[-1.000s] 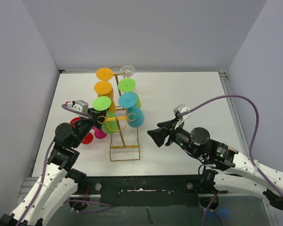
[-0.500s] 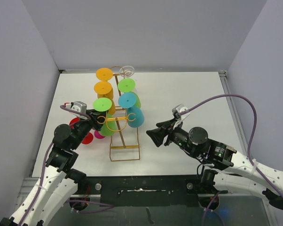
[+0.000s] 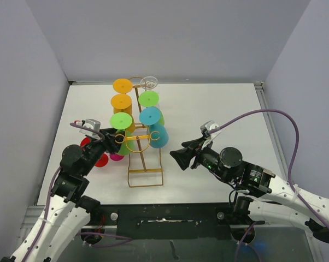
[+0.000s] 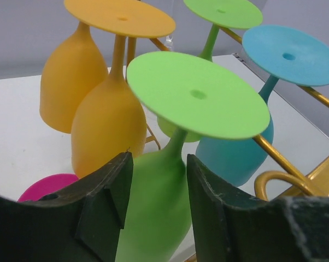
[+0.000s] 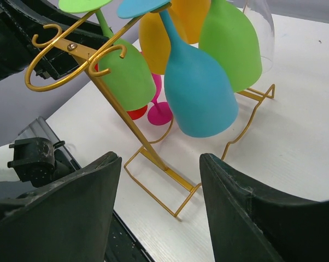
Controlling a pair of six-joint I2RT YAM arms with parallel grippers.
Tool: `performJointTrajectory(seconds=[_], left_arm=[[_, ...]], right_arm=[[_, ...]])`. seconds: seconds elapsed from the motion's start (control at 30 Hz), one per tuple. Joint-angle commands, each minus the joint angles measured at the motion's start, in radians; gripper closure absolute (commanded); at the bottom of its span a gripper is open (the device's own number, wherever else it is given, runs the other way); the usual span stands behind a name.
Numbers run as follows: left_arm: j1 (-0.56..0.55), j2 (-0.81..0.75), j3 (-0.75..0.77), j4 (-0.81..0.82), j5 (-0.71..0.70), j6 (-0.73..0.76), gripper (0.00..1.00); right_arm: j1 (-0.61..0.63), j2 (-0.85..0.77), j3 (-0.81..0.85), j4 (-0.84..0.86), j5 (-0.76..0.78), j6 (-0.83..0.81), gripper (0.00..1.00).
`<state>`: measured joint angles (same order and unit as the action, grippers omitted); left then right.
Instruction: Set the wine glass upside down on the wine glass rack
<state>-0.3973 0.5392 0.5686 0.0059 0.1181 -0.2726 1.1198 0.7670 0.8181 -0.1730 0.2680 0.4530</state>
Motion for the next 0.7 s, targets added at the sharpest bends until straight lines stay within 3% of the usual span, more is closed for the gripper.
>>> performJointTrajectory(seconds=[0.0,0.37,0.5,0.67], left_arm=[[0.003,-0.048,0.055,-0.085,-0.012,0.020,0.57],[0.003,-0.218,0.064,-0.279,-0.151,0.012,0.52],[0.002,-0.237,0.084,-0.369,-0.348,-0.039,0.51],[0.002,-0.133,0.172,-0.521,-0.627,-0.179,0.53]], right_arm=[[-0.005,-0.018,0.017,0.054,-0.007,-0.010,0.40],[-0.005,-0.014,0.030,0.048,0.000,-0.032,0.39],[-0.005,-0.007,0.034,0.047,0.004,-0.027,0.39],[-0.005,0.007,0.036,0.053,0.003,-0.025,0.39]])
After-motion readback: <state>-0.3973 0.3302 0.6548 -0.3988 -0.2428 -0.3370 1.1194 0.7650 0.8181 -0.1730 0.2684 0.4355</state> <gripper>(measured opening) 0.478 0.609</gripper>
